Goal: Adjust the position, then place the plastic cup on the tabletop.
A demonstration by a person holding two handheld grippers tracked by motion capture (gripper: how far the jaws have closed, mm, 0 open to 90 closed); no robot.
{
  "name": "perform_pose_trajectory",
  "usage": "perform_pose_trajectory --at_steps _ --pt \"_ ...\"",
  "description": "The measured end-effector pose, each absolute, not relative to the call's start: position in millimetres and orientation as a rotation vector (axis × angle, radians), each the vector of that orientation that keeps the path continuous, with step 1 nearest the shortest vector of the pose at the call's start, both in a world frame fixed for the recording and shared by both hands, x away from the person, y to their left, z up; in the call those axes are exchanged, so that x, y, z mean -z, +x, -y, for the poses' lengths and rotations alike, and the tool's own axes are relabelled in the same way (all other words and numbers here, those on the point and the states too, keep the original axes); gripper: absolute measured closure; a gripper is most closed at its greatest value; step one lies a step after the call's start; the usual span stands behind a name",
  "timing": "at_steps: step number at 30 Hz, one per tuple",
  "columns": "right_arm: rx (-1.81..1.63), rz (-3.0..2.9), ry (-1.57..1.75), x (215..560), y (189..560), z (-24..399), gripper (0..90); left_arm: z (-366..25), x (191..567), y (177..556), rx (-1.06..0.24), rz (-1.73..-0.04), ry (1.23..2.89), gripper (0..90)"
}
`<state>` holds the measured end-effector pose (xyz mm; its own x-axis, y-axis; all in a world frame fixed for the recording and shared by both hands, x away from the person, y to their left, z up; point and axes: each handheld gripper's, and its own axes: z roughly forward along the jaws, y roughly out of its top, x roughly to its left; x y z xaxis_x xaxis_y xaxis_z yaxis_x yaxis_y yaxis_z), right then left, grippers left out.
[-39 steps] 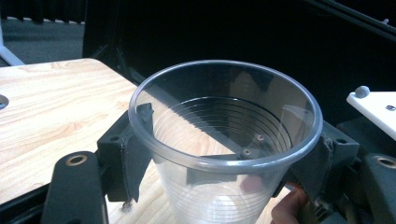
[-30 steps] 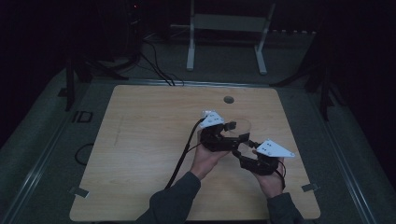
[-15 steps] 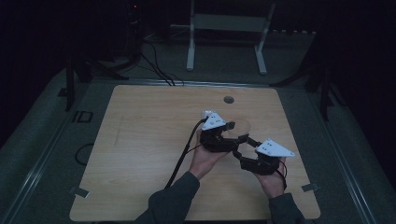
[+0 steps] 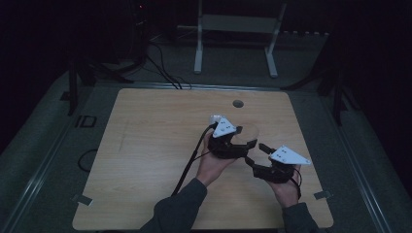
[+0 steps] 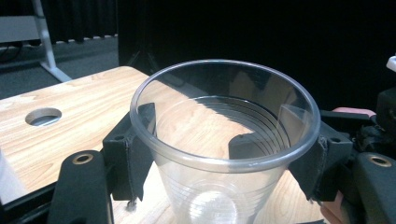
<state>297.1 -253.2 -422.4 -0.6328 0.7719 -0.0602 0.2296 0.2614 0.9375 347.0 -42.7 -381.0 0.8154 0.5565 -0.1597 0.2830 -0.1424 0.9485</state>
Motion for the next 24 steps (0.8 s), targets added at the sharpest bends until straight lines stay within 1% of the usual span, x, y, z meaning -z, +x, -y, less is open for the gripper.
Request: perform_pose_trajectory --at_steps 24 --pt "-1.368 -1.985 0.947 427 294 266 29.0 44 386 344 -0.350 -0.651 1.748 30.1"
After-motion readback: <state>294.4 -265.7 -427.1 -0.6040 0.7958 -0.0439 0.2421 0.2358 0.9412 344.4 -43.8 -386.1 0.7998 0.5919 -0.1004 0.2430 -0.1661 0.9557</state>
